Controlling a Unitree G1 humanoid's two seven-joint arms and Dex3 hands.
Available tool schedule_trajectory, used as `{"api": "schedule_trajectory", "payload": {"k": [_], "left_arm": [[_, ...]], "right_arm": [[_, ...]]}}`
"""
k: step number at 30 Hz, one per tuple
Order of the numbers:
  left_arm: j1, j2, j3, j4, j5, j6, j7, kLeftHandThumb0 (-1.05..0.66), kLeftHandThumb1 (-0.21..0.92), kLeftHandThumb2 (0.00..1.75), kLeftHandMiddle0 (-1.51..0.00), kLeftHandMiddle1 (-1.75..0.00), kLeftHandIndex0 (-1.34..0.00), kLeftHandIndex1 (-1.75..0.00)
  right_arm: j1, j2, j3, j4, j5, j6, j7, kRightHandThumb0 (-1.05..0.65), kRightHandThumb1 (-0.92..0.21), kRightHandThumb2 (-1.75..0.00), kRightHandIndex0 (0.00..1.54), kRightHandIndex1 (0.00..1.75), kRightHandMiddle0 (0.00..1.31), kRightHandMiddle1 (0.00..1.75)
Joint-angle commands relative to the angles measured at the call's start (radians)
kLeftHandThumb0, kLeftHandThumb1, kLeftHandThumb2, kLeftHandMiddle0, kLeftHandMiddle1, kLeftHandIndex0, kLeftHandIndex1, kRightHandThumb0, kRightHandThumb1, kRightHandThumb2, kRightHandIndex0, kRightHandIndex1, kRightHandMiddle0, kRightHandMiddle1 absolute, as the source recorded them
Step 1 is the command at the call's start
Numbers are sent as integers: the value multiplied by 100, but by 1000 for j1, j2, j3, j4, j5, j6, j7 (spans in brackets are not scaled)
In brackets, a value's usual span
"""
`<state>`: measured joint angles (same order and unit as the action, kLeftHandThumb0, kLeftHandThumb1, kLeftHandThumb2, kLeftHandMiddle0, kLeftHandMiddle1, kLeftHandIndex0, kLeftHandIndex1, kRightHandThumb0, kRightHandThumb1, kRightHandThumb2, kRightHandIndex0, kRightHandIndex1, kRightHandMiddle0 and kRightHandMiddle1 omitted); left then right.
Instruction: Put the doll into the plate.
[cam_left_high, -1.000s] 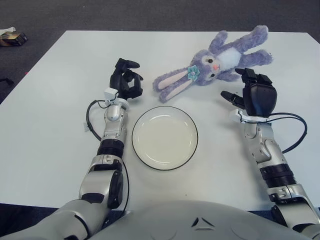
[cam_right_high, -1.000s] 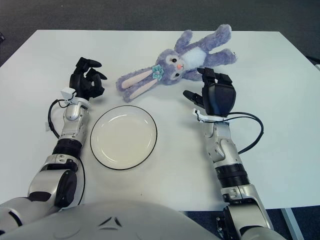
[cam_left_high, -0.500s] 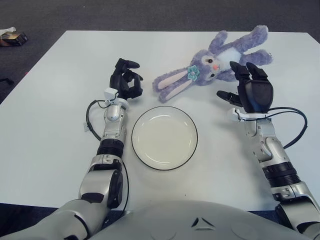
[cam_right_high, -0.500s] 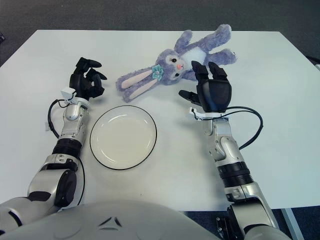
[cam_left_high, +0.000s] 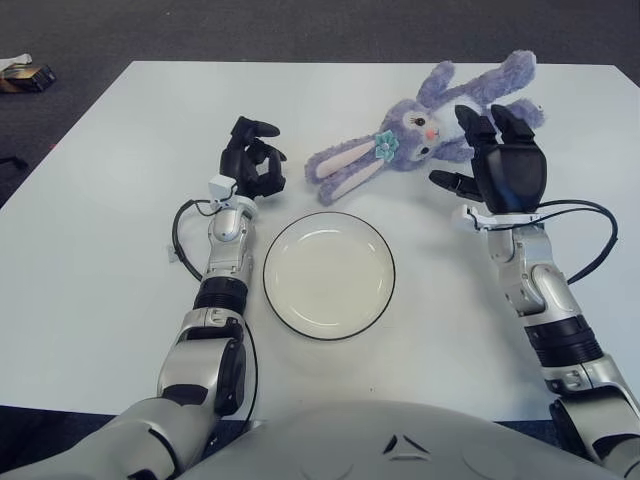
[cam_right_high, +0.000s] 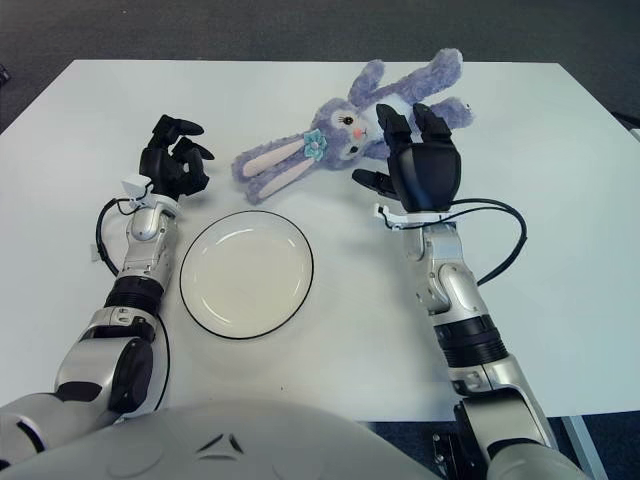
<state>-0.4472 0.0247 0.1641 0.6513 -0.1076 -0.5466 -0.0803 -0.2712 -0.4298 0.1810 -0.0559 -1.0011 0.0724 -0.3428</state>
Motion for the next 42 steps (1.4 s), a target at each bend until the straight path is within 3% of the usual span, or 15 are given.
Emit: {"api": "schedule_trajectory", "payload": {"k": [1, 2, 4, 9, 20, 24, 42], "left_arm": [[63, -9, 1, 56, 4, 7, 11, -14, 62, 86, -63, -175, -37, -156], [63, -9, 1, 57, 5, 7, 12, -21, 73, 69, -69, -175, -36, -158], [62, -9, 1, 59, 5, 6, 13, -28, 82, 54, -74, -175, -35, -160], [58, -8, 2, 68, 6, 7, 18, -34, 91, 40, -79, -175, -35, -160], [50, -7, 4, 85, 6, 5, 22, -35, 92, 36, -80, -175, -37, -158], [47, -8, 4, 92, 4, 6, 24, -35, 92, 36, -80, -175, -37, -158], [42, -8, 5, 114, 4, -4, 27, -35, 92, 35, -80, -174, -38, -157]], "right_arm": [[-30, -14, 5, 3, -6, 7, 35, -64, -92, -28, 35, 0, 37, 8], [-33, -14, 6, 5, -5, 8, 40, -64, -92, -26, 35, 0, 37, 8], [-34, -14, 6, 5, -5, 10, 45, -64, -92, -25, 35, 0, 37, 7], [-76, -7, 18, 37, 6, 34, 115, -63, -92, -22, 35, 0, 38, 7], [-131, -5, 31, 102, 12, 45, 139, -62, -92, -21, 35, 0, 38, 6], [-203, 2, 42, 166, 8, 95, 207, -63, -92, -20, 35, 0, 38, 5], [-300, -6, 104, 301, -27, 141, 191, -66, -92, -15, 35, 0, 37, 3]]}}
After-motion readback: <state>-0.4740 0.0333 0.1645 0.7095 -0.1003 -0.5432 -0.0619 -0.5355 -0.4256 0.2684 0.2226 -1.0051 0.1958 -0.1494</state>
